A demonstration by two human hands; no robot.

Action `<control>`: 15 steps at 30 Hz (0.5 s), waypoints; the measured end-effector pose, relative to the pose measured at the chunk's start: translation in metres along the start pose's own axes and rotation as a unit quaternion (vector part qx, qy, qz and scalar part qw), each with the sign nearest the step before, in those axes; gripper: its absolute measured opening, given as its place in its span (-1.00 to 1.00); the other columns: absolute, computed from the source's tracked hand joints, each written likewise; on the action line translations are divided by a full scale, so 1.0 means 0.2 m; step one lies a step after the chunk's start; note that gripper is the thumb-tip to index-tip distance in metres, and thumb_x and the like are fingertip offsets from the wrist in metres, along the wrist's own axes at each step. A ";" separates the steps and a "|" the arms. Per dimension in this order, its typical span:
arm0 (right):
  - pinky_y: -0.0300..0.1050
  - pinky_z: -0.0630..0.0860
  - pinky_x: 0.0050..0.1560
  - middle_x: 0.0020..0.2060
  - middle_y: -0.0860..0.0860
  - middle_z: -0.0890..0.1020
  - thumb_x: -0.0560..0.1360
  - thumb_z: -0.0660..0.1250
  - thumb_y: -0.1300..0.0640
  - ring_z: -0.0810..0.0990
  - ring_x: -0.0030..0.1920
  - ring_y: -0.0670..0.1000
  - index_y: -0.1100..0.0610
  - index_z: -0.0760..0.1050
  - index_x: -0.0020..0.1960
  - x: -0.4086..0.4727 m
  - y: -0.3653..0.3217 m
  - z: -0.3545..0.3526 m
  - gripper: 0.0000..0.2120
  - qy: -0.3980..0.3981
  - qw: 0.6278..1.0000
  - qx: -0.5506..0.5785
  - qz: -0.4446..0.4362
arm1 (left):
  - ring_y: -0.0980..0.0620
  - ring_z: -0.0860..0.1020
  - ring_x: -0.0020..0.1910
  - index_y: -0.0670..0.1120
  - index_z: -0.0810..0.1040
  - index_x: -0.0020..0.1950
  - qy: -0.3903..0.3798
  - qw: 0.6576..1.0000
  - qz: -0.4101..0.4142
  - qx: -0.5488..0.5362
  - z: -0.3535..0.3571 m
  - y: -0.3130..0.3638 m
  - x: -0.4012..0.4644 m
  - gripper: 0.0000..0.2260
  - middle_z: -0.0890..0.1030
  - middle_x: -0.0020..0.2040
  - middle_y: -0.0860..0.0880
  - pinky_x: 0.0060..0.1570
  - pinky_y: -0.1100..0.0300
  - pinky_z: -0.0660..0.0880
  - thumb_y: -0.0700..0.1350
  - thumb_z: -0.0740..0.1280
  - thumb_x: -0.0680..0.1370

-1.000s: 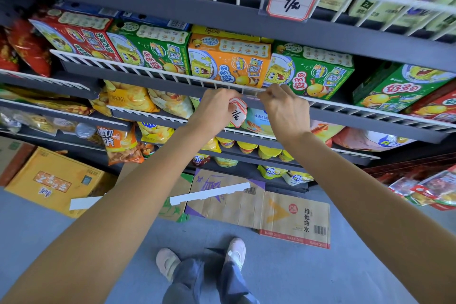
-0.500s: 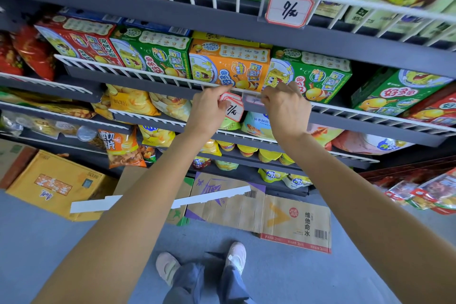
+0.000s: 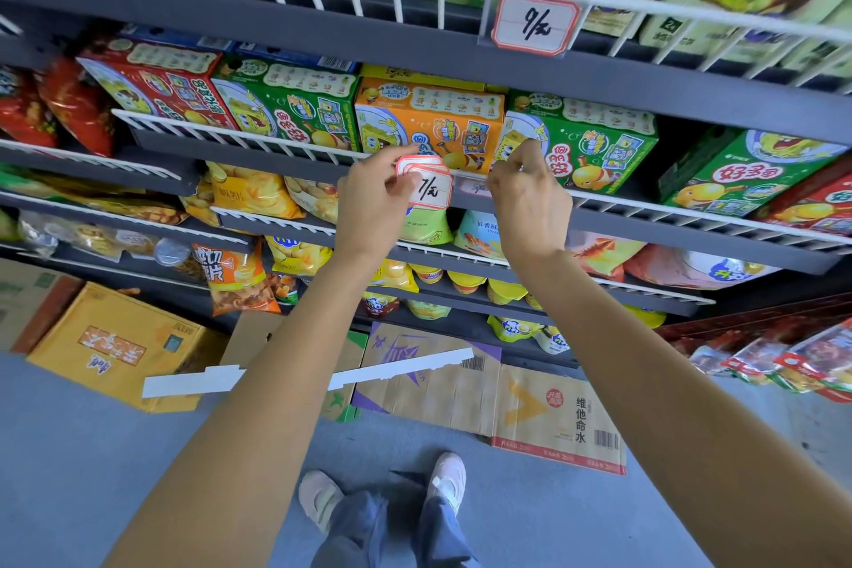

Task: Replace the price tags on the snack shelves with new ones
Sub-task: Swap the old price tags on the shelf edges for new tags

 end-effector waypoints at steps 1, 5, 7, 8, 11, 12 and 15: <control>-0.40 -0.10 -0.44 -0.27 0.16 0.50 0.08 0.48 0.49 0.22 -0.50 0.05 0.26 0.48 -0.41 0.00 0.01 0.00 -0.76 -0.014 1.000 0.004 0.011 | -0.15 0.61 -0.09 -0.15 0.56 0.18 0.001 1.000 -0.011 -0.024 -0.01 0.00 -0.02 -0.74 0.65 -0.11 -0.19 0.02 -0.09 0.55 -0.13 0.30 0.52; -0.11 0.45 -0.27 0.02 0.14 0.55 0.50 0.32 0.20 0.56 -0.14 0.12 0.18 0.61 0.02 0.01 0.01 -0.06 -0.85 -0.128 0.973 0.177 0.076 | -0.19 0.61 -0.13 -0.21 0.57 0.00 0.010 0.994 -0.054 -0.094 -0.06 0.01 -0.07 -0.83 0.65 -0.14 -0.24 -0.06 -0.13 0.58 -0.14 0.31 0.51; -0.18 0.47 -0.16 -0.08 0.08 0.64 0.49 0.35 0.10 0.56 -0.16 0.00 0.16 0.62 0.05 0.03 -0.06 -0.16 -0.81 -0.154 0.923 0.341 0.093 | -0.05 0.63 -0.13 -0.20 0.58 0.02 0.011 0.989 -0.068 -0.131 -0.10 0.03 -0.10 -0.89 0.65 -0.12 -0.15 -0.10 0.04 0.61 -0.23 0.29 0.54; -0.20 0.47 -0.17 -0.17 0.03 0.65 0.47 0.38 0.09 0.56 -0.20 -0.03 0.15 0.62 0.03 0.04 -0.10 -0.20 -0.82 -0.174 0.895 0.398 0.095 | 0.03 0.62 -0.16 -0.19 0.58 0.02 0.012 0.985 -0.072 -0.157 -0.13 0.04 -0.12 -0.90 0.65 -0.14 -0.11 -0.13 0.14 0.61 -0.25 0.29 0.55; -0.21 0.49 -0.23 -0.34 -0.08 0.56 0.40 0.47 0.14 0.53 -0.30 -0.06 0.12 0.59 -0.12 0.05 -0.25 -0.28 -0.89 -0.234 0.867 0.436 0.057 | 0.22 0.58 -0.31 -0.19 0.58 0.00 0.025 0.972 -0.085 -0.220 -0.22 0.04 -0.19 -0.91 0.63 -0.23 -0.02 -0.21 0.30 0.59 -0.27 0.30 0.54; -0.24 0.47 -0.29 -0.36 -0.07 0.55 0.39 0.48 0.15 0.50 -0.34 -0.08 0.13 0.57 -0.16 0.06 -0.31 -0.29 -0.90 -0.242 0.868 0.431 0.042 | 0.24 0.58 -0.32 -0.20 0.58 0.01 0.032 0.967 -0.091 -0.235 -0.26 0.03 -0.20 -0.90 0.63 -0.23 -0.02 -0.23 0.33 0.58 -0.28 0.30 0.54; -0.24 0.40 -0.39 -0.40 -0.04 0.53 0.39 0.47 0.18 0.44 -0.41 -0.11 0.14 0.56 -0.20 0.06 -0.50 -0.31 -0.90 -0.260 0.861 0.436 0.025 | 0.16 0.60 -0.26 -0.18 0.58 0.00 0.048 0.952 -0.112 -0.280 -0.43 -0.02 -0.25 -0.90 0.63 -0.18 -0.08 -0.23 0.33 0.57 -0.27 0.28 0.55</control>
Point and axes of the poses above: each hand's wrist, its own x-axis towards the middle knuckle, its own z-axis out of the palm, y = z × x, the point moved 2 cm from there along x, towards the middle knuckle
